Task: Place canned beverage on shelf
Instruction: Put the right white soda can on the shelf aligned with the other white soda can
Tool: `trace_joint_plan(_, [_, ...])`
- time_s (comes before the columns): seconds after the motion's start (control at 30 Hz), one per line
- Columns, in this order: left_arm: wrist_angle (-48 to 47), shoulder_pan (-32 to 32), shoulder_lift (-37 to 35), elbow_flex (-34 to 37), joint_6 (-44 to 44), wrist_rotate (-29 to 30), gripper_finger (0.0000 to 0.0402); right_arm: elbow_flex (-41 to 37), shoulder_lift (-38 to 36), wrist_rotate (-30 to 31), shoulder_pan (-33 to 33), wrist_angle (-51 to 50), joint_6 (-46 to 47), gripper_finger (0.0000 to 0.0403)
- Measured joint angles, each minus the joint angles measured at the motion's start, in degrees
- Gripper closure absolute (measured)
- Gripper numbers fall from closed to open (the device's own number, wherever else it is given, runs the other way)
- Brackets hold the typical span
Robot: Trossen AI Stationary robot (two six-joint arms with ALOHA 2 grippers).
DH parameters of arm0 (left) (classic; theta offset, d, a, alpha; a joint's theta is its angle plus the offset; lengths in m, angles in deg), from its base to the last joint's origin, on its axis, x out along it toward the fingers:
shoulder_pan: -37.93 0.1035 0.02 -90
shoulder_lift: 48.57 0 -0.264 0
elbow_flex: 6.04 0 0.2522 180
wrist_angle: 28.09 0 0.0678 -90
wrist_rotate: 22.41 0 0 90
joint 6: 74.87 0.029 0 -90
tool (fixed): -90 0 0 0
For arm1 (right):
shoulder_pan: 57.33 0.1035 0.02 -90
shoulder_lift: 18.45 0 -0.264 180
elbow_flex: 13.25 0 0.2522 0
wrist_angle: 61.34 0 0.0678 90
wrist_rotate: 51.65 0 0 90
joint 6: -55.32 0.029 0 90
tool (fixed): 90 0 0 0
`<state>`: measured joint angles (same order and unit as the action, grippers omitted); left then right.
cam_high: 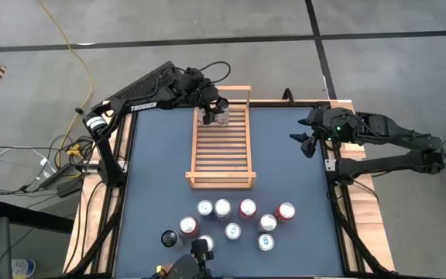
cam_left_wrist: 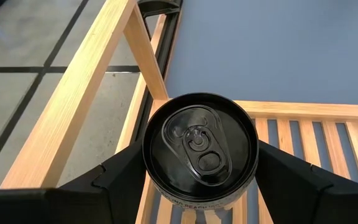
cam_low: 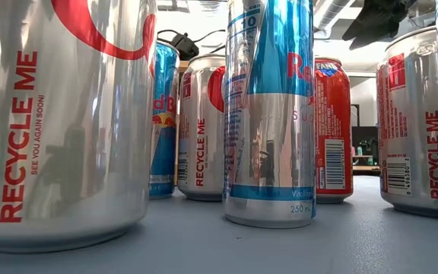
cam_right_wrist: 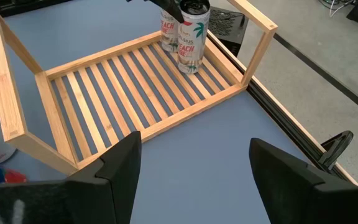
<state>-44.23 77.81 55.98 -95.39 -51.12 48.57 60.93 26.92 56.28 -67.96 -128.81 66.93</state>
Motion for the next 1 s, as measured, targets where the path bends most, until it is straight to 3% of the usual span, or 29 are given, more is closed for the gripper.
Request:
trace_joint_plan(0.57, [-0.6,0.1,-0.1,0.0,0.3,-0.1,0.015,0.0,0.0,0.2,0.0,0.0,0.0,0.0132])
trace_joint_plan(0.77, [-0.7,0.2,-0.1,0.0,1.0,-2.6,0.0108,0.0,0.0,0.2,0.0,0.0,0.0,0.0132])
trace_joint_plan(1.0, [-1.1,0.2,-0.2,-0.6,0.5,1.1,0.0063,0.0,0.0,0.2,0.0,0.0,0.0,0.0132])
